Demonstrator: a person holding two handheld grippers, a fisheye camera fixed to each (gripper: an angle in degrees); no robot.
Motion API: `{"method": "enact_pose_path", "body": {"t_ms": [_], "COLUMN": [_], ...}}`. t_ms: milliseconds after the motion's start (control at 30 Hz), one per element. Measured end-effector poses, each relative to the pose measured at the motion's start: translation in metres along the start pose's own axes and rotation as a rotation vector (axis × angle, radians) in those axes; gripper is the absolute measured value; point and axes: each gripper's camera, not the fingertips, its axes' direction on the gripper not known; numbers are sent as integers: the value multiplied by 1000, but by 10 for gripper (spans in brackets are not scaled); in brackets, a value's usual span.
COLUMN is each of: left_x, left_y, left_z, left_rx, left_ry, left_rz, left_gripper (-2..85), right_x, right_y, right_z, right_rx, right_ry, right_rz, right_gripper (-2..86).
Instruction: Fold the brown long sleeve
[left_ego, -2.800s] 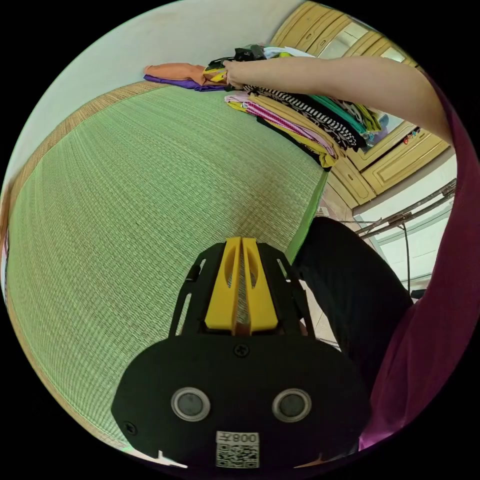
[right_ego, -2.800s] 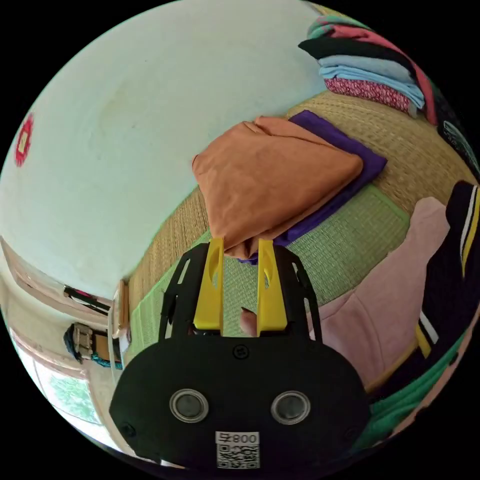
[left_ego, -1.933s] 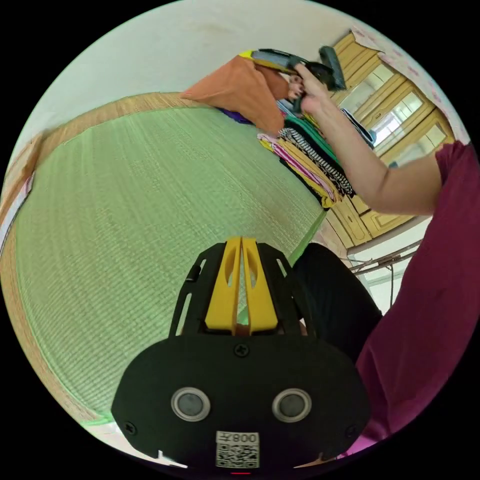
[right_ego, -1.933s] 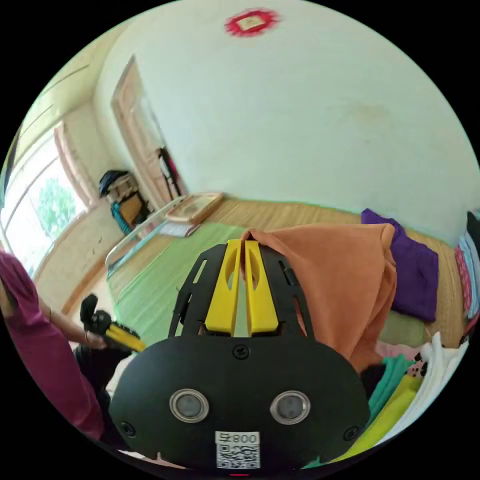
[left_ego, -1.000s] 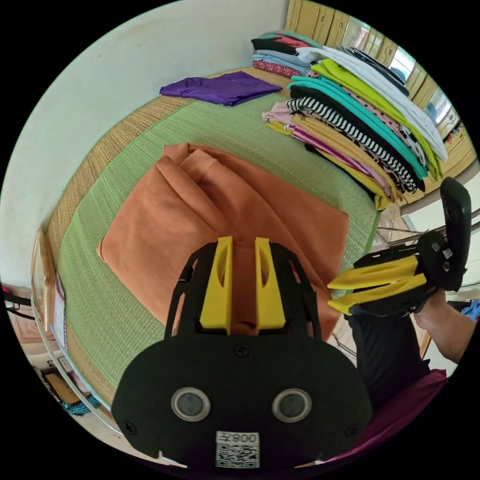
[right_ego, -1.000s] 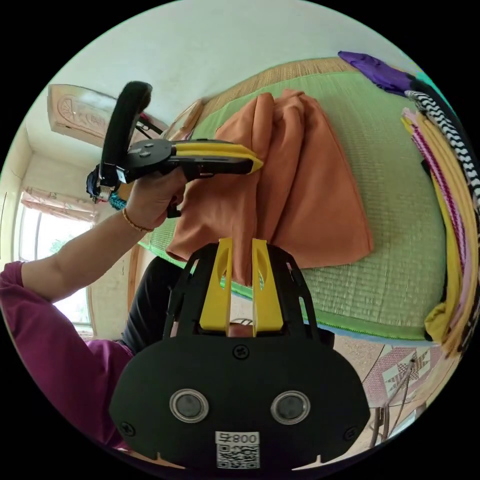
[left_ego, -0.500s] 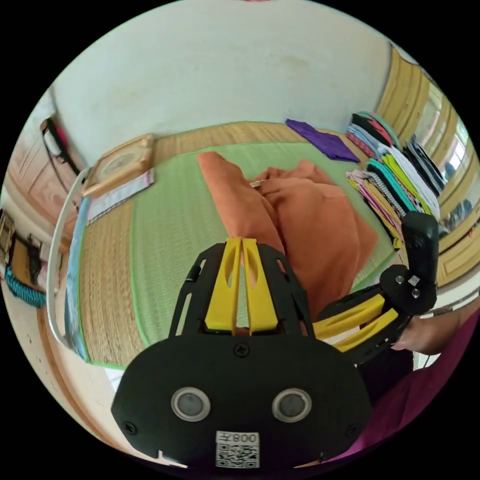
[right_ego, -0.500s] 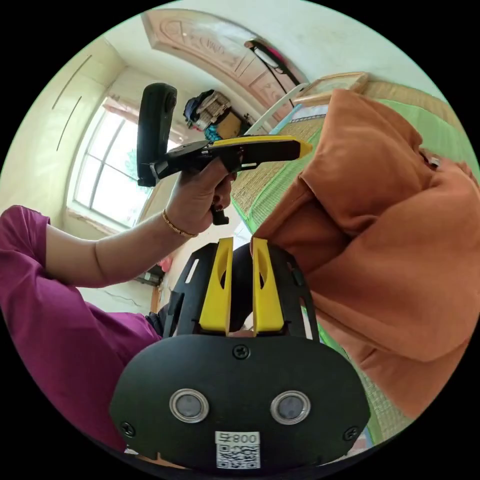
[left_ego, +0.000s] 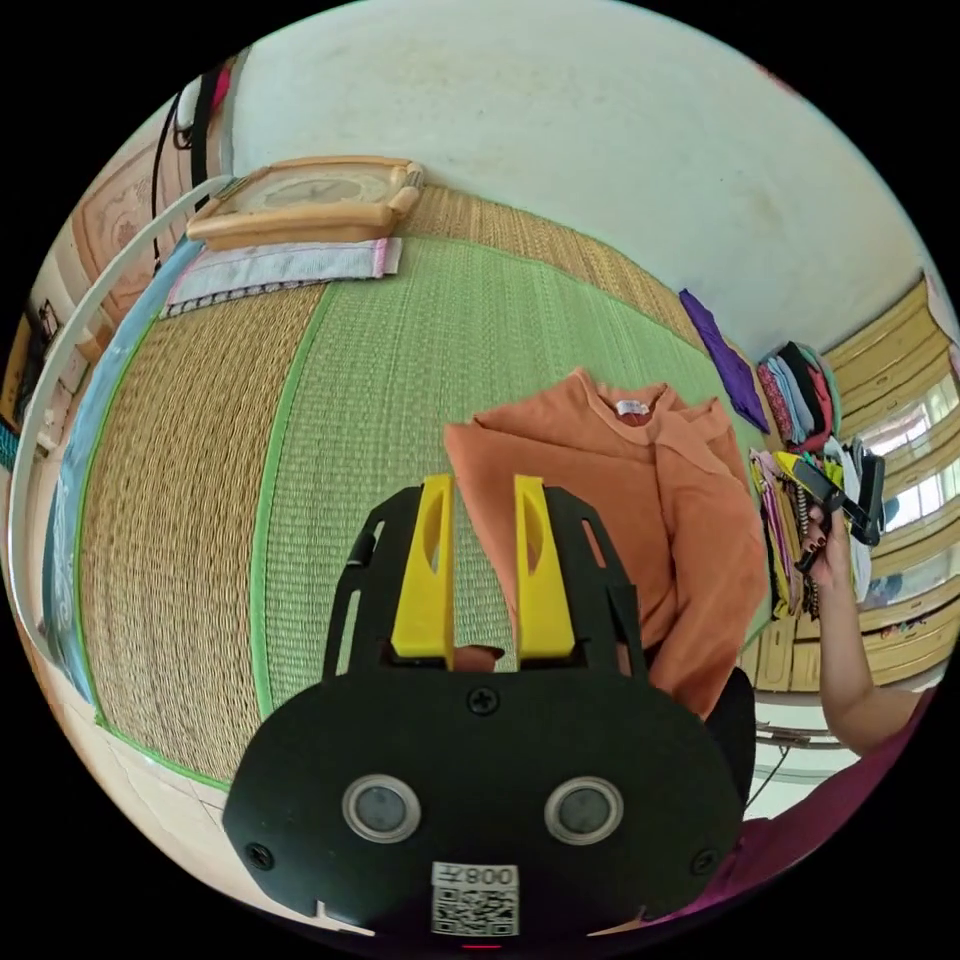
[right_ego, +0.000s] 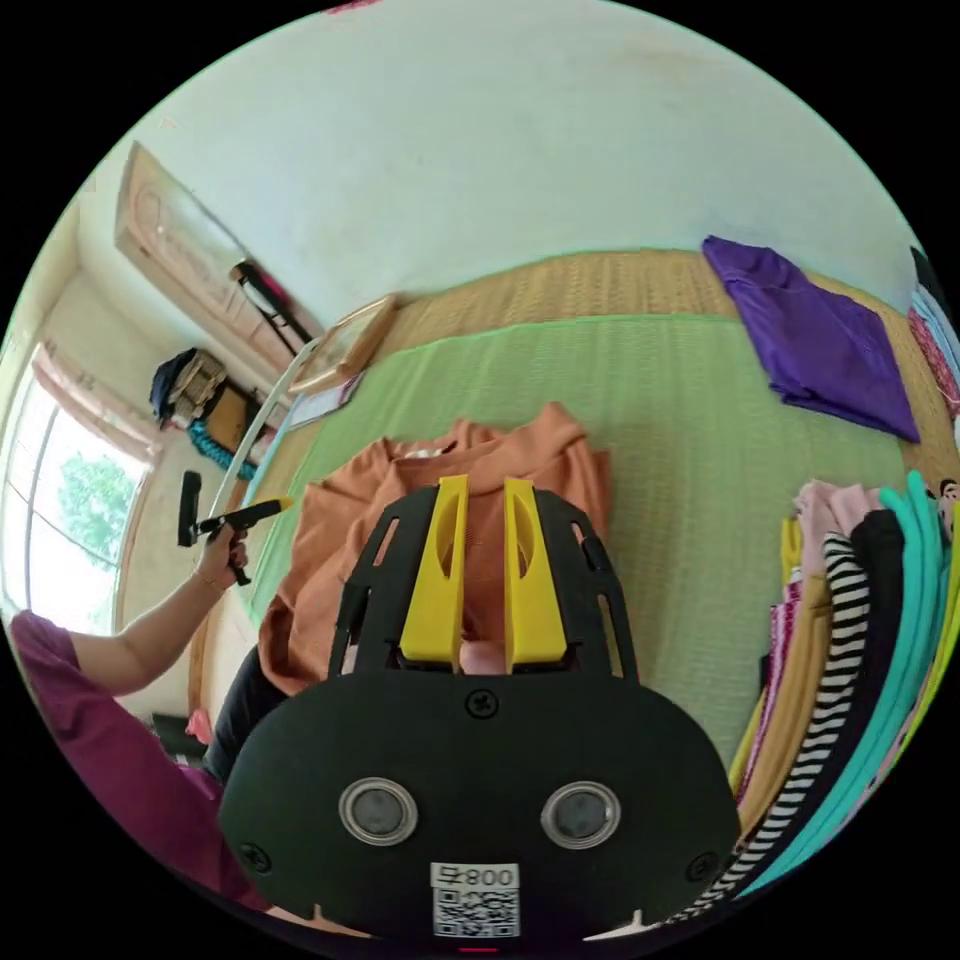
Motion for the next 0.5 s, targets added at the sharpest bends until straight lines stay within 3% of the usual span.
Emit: {"method": "enact_pose_path", "body": {"t_ms": [167, 500], "left_x": [-48, -98], "left_y": [-31, -35], "left_z": [3, -29], "left_rx": [-19, -38], "left_ry": [65, 156], "left_rz": [-63, -55], "left_gripper": [96, 64], "right_x": [106, 159], "right_y": [-44, -55], "right_z": [14, 66], "right_rx": [-37, -171], "right_ry": [81, -102], "right_rz": [203, 238], "right_gripper": [76, 78]}}
